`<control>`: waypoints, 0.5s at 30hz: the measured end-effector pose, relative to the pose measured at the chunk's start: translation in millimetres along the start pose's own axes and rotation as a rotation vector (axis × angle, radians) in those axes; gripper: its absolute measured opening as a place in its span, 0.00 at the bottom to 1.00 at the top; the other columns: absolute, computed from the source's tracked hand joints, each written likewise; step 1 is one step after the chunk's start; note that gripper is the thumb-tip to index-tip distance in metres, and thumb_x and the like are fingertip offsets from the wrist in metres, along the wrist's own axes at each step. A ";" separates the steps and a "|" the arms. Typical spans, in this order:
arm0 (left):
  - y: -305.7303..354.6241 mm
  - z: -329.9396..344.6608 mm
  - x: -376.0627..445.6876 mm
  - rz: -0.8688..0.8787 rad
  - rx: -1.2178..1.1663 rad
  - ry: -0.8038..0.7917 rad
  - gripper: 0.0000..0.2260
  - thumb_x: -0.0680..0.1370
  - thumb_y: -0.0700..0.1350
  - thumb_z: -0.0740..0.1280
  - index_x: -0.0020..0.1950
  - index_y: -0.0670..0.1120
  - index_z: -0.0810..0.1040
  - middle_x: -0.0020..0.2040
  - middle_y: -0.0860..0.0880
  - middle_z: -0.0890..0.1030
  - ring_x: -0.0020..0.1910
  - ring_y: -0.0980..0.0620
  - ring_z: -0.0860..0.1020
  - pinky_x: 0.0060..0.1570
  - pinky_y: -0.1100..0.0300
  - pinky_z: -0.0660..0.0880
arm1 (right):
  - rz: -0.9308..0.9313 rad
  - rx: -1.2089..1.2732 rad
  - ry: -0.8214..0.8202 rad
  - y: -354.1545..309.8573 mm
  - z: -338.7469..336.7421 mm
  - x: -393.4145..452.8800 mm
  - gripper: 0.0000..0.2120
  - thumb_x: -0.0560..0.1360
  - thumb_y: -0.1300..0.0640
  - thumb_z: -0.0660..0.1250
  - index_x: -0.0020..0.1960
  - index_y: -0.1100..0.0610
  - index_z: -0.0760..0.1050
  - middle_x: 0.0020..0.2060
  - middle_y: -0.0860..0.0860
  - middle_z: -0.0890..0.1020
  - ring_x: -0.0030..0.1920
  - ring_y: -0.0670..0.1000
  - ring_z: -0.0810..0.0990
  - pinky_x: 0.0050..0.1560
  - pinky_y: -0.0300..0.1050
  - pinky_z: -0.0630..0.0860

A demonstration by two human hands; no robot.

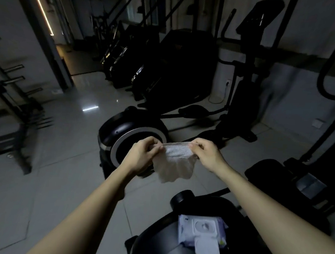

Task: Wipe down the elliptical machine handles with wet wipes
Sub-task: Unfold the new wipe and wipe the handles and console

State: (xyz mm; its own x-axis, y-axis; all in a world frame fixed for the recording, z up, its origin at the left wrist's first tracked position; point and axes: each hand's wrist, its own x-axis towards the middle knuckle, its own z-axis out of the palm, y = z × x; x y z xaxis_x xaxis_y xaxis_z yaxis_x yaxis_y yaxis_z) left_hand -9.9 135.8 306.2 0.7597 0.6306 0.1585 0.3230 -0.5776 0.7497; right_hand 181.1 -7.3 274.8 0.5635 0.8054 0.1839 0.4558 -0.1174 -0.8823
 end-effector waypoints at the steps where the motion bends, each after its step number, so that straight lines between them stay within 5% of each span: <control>1: -5.8 -6.8 -5.3 -0.004 -0.010 -0.002 0.05 0.79 0.52 0.67 0.46 0.53 0.79 0.42 0.54 0.82 0.42 0.57 0.80 0.43 0.61 0.77 | -0.003 -0.002 -0.007 -3.8 9.0 -1.6 0.14 0.79 0.55 0.64 0.35 0.59 0.73 0.28 0.42 0.72 0.31 0.42 0.71 0.38 0.43 0.69; 5: -36.8 -40.7 -21.0 -0.006 -0.043 -0.005 0.06 0.79 0.52 0.67 0.44 0.53 0.79 0.39 0.54 0.82 0.37 0.59 0.79 0.39 0.64 0.74 | 0.008 -0.009 0.002 -22.3 50.6 -7.3 0.14 0.79 0.55 0.64 0.34 0.55 0.73 0.29 0.43 0.74 0.33 0.42 0.72 0.39 0.44 0.70; 12: -115.4 -120.6 -53.9 0.019 -0.048 -0.054 0.08 0.78 0.56 0.66 0.43 0.55 0.78 0.41 0.54 0.83 0.40 0.55 0.81 0.43 0.55 0.77 | 0.050 -0.019 0.061 -58.8 159.6 -22.8 0.16 0.78 0.54 0.65 0.31 0.46 0.73 0.28 0.40 0.75 0.33 0.41 0.72 0.41 0.43 0.70; 15: -144.4 -159.9 -71.5 0.014 -0.022 -0.067 0.07 0.79 0.55 0.66 0.44 0.54 0.78 0.42 0.53 0.84 0.36 0.58 0.82 0.38 0.63 0.77 | 0.072 -0.016 0.067 -79.0 210.4 -24.5 0.15 0.78 0.55 0.65 0.32 0.51 0.73 0.27 0.40 0.74 0.31 0.40 0.70 0.40 0.44 0.68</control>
State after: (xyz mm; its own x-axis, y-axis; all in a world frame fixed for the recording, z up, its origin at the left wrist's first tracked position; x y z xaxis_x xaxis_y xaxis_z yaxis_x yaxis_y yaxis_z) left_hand -201.1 257.0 289.3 0.8001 0.5864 0.1265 0.3004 -0.5742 0.7616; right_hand -13.7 104.5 248.9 0.6401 0.7537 0.1491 0.4229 -0.1836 -0.8874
